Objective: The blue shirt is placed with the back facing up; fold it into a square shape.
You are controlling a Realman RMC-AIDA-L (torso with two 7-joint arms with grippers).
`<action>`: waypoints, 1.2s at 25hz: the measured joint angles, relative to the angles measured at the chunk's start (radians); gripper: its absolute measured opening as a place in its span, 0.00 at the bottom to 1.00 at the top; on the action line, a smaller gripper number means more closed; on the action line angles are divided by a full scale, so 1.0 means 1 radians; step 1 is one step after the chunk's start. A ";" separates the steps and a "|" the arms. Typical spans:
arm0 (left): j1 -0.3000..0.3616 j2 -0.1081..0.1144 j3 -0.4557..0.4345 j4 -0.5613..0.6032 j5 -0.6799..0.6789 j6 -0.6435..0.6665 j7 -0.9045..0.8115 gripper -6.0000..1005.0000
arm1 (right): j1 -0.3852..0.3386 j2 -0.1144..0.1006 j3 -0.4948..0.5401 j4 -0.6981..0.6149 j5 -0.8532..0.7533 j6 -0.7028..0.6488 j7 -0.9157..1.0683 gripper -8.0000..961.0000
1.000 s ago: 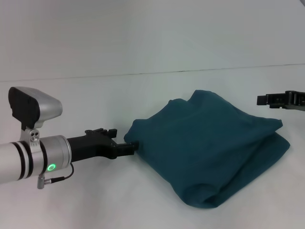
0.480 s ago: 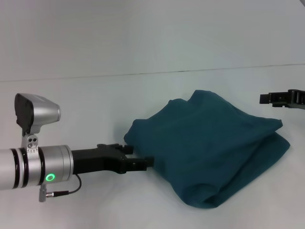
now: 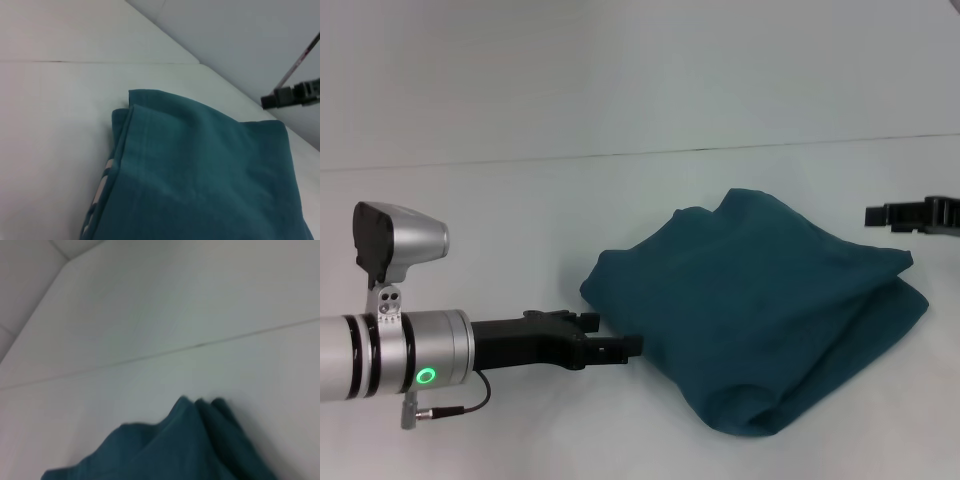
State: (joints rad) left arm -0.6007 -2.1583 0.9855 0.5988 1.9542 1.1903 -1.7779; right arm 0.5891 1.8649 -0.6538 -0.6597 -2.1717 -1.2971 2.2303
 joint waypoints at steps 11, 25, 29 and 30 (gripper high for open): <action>-0.001 0.002 -0.003 0.004 0.000 -0.002 0.006 0.87 | -0.007 -0.003 0.007 0.000 -0.065 -0.075 0.009 0.57; -0.009 0.003 -0.002 0.004 -0.006 -0.013 0.011 0.87 | 0.100 0.076 -0.010 0.051 -0.037 0.221 -0.022 0.55; -0.009 0.004 -0.004 0.004 -0.003 -0.019 0.011 0.87 | 0.143 0.113 -0.060 0.102 -0.037 0.354 -0.023 0.55; -0.008 0.004 -0.004 0.004 -0.002 -0.022 0.011 0.87 | 0.152 0.122 -0.070 0.110 -0.037 0.387 -0.024 0.55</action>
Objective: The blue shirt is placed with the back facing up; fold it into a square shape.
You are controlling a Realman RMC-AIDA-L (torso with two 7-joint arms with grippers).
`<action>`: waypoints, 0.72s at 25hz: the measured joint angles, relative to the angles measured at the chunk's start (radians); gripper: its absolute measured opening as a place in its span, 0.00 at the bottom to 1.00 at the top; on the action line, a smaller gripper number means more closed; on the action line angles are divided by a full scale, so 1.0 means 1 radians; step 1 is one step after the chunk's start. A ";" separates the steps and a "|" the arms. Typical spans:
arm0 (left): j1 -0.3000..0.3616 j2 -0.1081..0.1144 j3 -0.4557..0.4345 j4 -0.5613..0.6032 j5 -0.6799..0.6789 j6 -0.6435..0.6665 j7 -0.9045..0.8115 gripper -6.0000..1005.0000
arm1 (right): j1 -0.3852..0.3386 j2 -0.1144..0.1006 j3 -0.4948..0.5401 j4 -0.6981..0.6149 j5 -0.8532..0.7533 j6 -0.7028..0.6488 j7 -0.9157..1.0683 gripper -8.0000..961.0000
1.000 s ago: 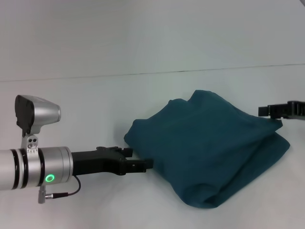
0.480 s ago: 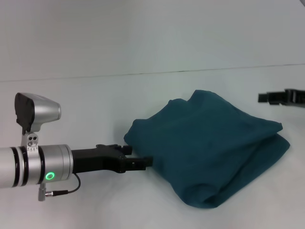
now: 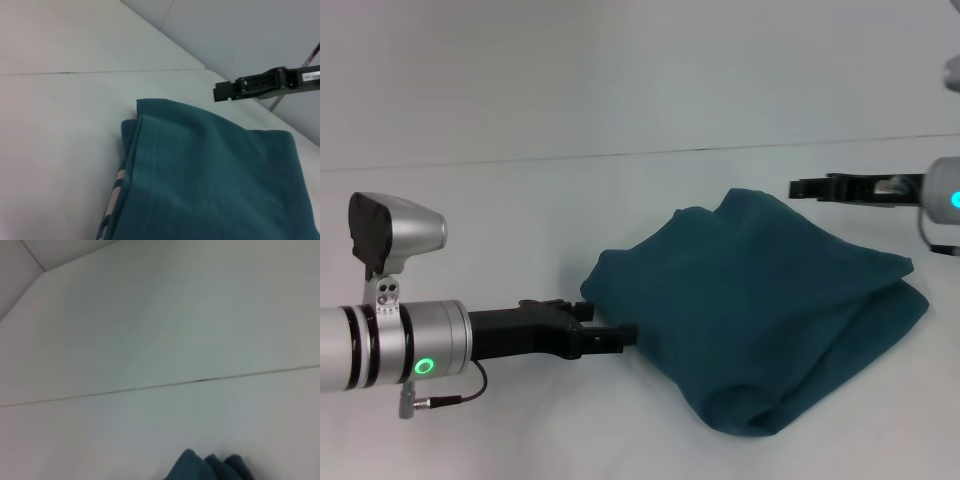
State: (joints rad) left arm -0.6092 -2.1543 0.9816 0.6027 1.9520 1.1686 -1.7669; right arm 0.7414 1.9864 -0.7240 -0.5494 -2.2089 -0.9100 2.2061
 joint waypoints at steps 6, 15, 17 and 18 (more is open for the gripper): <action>0.002 0.001 0.000 0.000 0.003 -0.012 0.000 0.87 | 0.046 0.049 -0.027 0.044 0.004 0.132 -0.021 0.55; 0.008 0.002 -0.004 0.000 0.004 -0.017 0.000 0.87 | 0.083 0.068 -0.035 0.112 0.006 0.220 -0.038 0.52; 0.009 0.002 -0.006 0.000 0.005 -0.017 0.000 0.87 | 0.081 0.068 -0.035 0.112 0.006 0.221 -0.038 0.51; 0.009 0.002 -0.006 0.000 0.005 -0.017 0.000 0.87 | 0.080 0.068 -0.035 0.112 0.006 0.220 -0.038 0.50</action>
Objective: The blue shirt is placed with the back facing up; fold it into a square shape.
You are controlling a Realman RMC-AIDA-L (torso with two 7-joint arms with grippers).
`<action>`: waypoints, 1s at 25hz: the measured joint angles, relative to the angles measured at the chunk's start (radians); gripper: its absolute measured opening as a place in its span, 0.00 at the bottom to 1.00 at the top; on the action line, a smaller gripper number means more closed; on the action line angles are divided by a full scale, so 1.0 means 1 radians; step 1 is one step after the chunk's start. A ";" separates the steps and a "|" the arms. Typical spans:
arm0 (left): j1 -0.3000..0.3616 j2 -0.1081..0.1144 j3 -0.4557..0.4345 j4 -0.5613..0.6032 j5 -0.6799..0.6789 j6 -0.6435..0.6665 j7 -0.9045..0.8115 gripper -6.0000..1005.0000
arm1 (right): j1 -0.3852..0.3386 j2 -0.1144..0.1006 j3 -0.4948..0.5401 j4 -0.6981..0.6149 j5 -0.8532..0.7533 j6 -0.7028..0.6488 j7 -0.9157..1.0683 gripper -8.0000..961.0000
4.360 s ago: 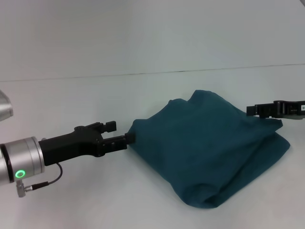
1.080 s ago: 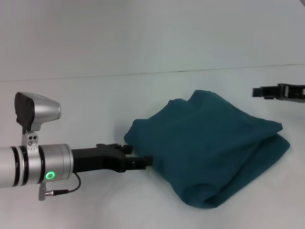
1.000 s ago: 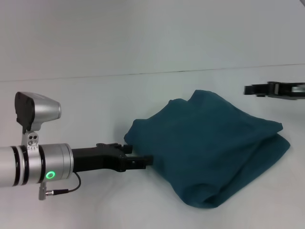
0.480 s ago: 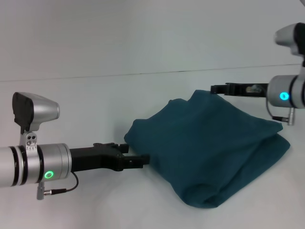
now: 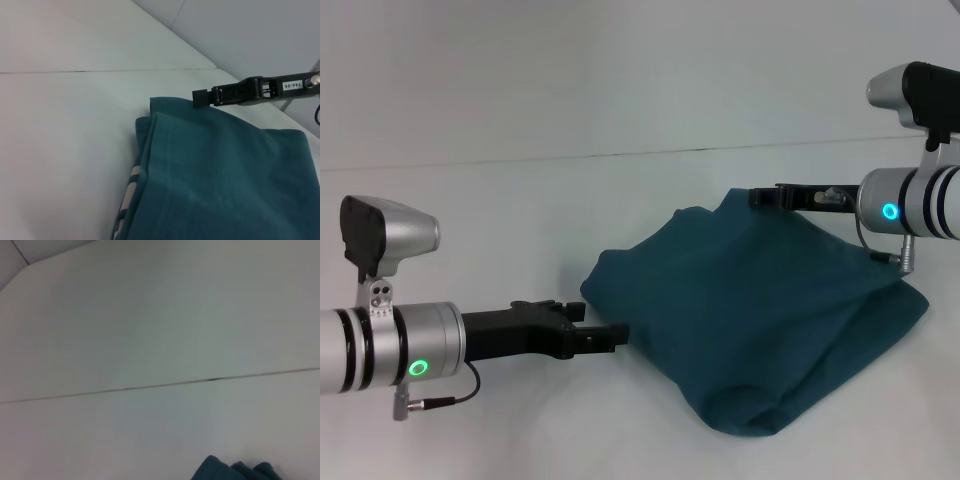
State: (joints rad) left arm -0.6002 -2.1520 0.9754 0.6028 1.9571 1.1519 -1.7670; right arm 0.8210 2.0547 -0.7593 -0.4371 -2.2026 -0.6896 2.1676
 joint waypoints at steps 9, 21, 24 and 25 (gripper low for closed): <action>0.001 0.000 -0.002 0.000 0.005 0.000 0.000 0.87 | 0.005 0.006 -0.020 0.012 -0.002 -0.006 -0.003 0.44; 0.005 0.000 -0.004 0.000 0.006 -0.006 0.000 0.87 | -0.009 0.022 -0.018 -0.023 0.092 0.002 -0.097 0.03; 0.005 0.000 -0.004 0.000 0.006 -0.009 0.000 0.87 | -0.014 0.024 -0.018 -0.024 0.159 0.003 -0.159 0.02; 0.005 0.000 -0.004 0.000 0.006 -0.010 0.000 0.87 | -0.016 0.025 -0.018 -0.024 0.184 0.004 -0.186 0.02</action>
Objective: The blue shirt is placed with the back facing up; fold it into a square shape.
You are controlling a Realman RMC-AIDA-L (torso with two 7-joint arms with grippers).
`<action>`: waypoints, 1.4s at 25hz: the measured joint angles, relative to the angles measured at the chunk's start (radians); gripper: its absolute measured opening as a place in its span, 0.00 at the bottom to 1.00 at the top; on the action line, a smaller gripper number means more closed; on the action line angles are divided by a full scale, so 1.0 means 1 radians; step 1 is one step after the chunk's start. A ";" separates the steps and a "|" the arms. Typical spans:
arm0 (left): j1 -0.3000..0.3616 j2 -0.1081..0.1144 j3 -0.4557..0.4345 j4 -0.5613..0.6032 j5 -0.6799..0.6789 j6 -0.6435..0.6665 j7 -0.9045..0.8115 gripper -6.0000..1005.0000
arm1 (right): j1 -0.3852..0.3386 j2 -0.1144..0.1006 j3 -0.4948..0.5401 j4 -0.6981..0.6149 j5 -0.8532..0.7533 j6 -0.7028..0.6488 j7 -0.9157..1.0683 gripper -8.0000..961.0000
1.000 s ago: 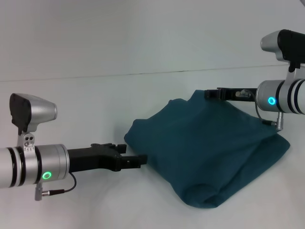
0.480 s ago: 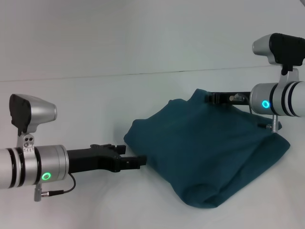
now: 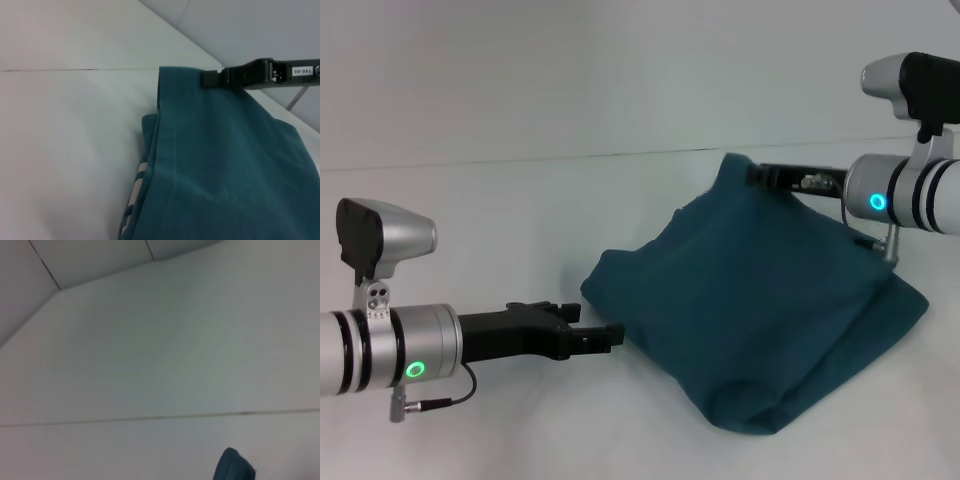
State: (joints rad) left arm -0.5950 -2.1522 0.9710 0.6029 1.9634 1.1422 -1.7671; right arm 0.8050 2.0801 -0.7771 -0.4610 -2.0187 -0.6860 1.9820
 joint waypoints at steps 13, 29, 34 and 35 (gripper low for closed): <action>0.000 0.000 -0.002 0.000 0.000 -0.014 -0.001 0.87 | 0.008 0.009 -0.011 0.031 0.110 0.103 -0.137 0.01; 0.000 0.000 -0.022 -0.002 0.000 -0.020 -0.001 0.87 | -0.148 -0.018 -0.009 -0.033 0.432 -0.204 -0.380 0.36; 0.002 0.000 -0.025 -0.003 0.000 -0.020 0.000 0.87 | -0.236 -0.058 -0.012 -0.093 0.378 -0.463 -0.269 0.55; 0.003 0.000 -0.026 -0.004 0.000 -0.022 0.000 0.87 | -0.254 -0.066 -0.011 -0.111 0.357 -0.492 -0.234 0.60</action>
State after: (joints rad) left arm -0.5920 -2.1521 0.9455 0.5989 1.9633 1.1197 -1.7669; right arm 0.5508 2.0143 -0.7884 -0.5720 -1.6615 -1.1783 1.7484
